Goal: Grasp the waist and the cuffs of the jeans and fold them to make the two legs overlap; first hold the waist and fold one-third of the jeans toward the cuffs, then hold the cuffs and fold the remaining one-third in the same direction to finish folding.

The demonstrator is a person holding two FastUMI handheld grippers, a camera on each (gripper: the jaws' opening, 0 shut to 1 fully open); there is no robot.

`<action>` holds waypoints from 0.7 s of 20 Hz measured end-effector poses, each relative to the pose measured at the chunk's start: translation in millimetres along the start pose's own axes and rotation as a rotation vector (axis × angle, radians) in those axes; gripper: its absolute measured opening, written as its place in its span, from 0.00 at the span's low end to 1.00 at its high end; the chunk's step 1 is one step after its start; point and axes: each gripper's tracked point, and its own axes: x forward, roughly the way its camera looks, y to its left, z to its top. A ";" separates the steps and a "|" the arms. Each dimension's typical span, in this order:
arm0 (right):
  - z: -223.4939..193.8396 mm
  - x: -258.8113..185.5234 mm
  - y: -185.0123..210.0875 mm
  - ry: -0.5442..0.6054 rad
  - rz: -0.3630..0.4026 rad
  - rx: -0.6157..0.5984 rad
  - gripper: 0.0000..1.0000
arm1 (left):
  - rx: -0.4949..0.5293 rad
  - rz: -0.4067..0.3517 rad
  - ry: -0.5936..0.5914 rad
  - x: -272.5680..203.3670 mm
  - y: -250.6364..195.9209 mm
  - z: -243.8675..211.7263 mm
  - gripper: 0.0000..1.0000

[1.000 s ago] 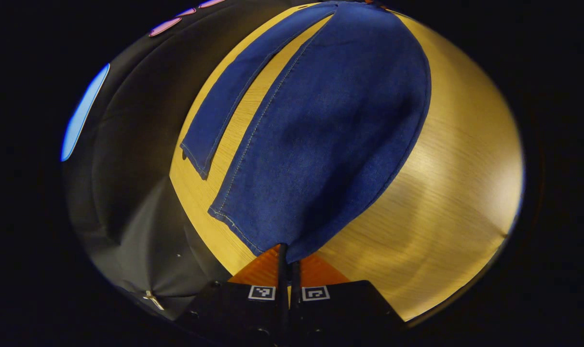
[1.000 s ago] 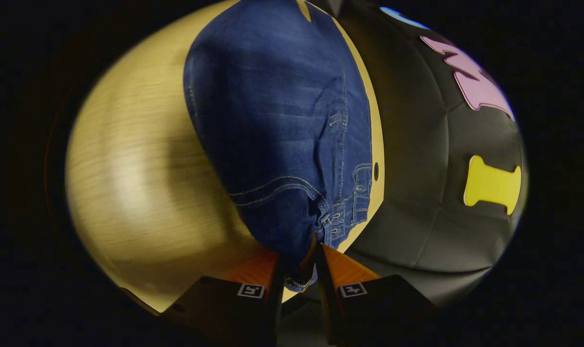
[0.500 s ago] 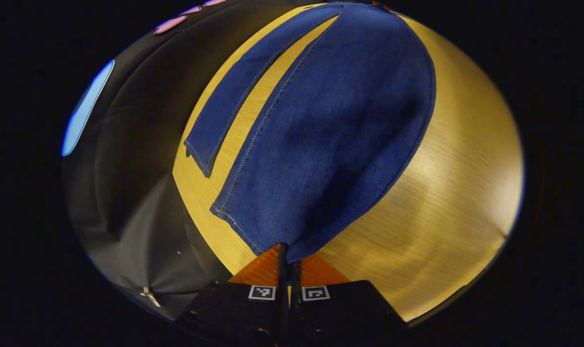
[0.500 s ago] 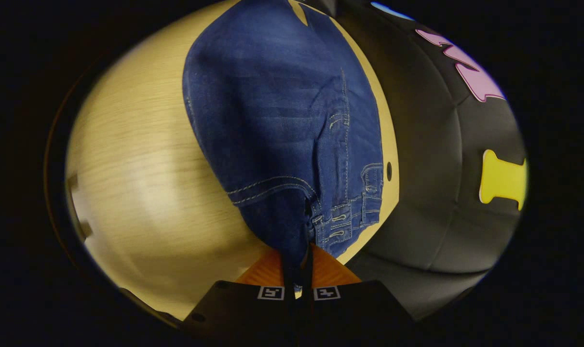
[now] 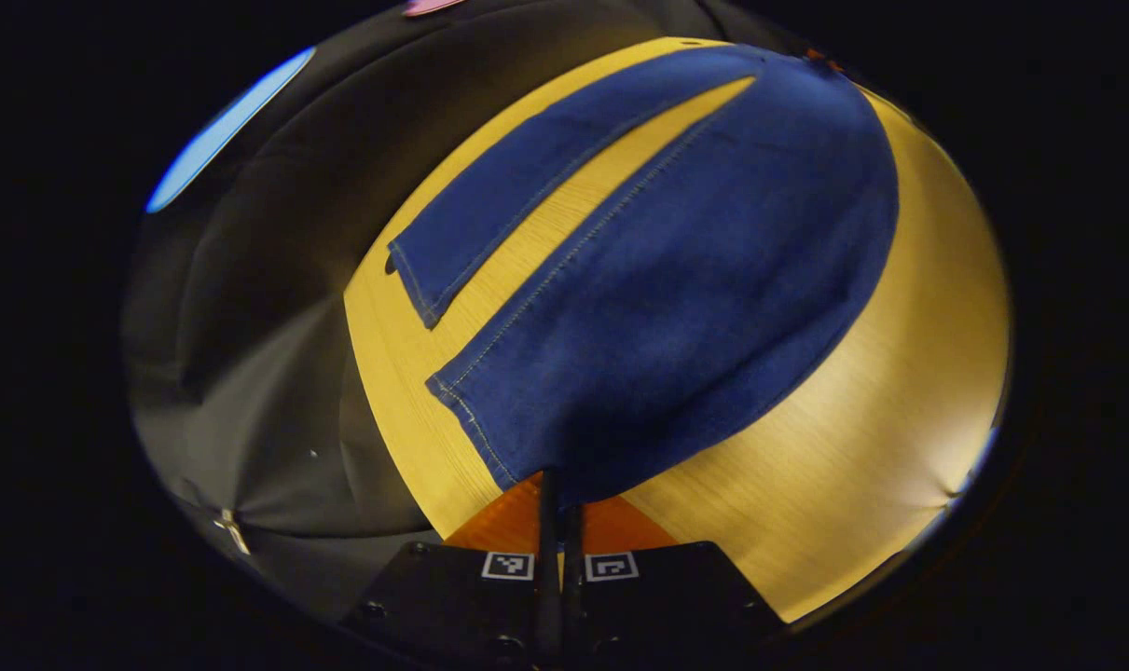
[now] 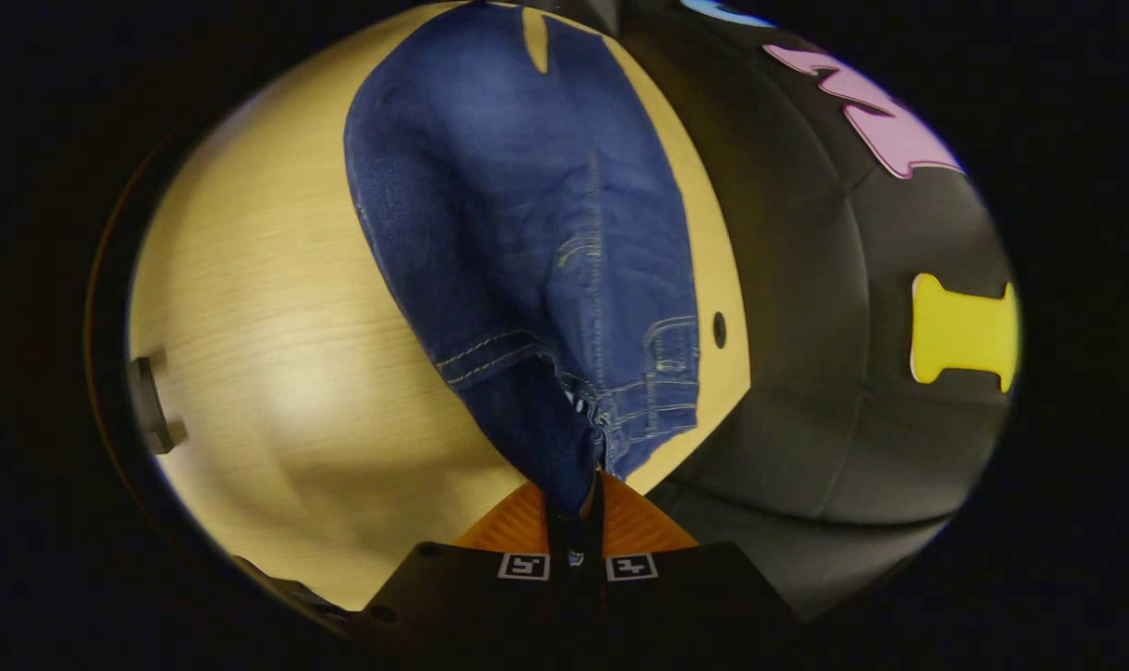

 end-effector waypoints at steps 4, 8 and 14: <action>15.8 -4.4 -59.3 -0.026 -0.049 0.069 0.07 | -0.032 -0.006 -0.038 -21.7 9.0 24.1 0.05; 33.6 1.8 -110.5 -0.050 -0.070 0.133 0.07 | -0.075 0.008 -0.075 -37.6 13.0 39.4 0.06; 51.0 38.9 -153.2 -0.015 -0.007 0.300 0.07 | -0.168 -0.005 -0.076 -50.4 19.0 59.2 0.06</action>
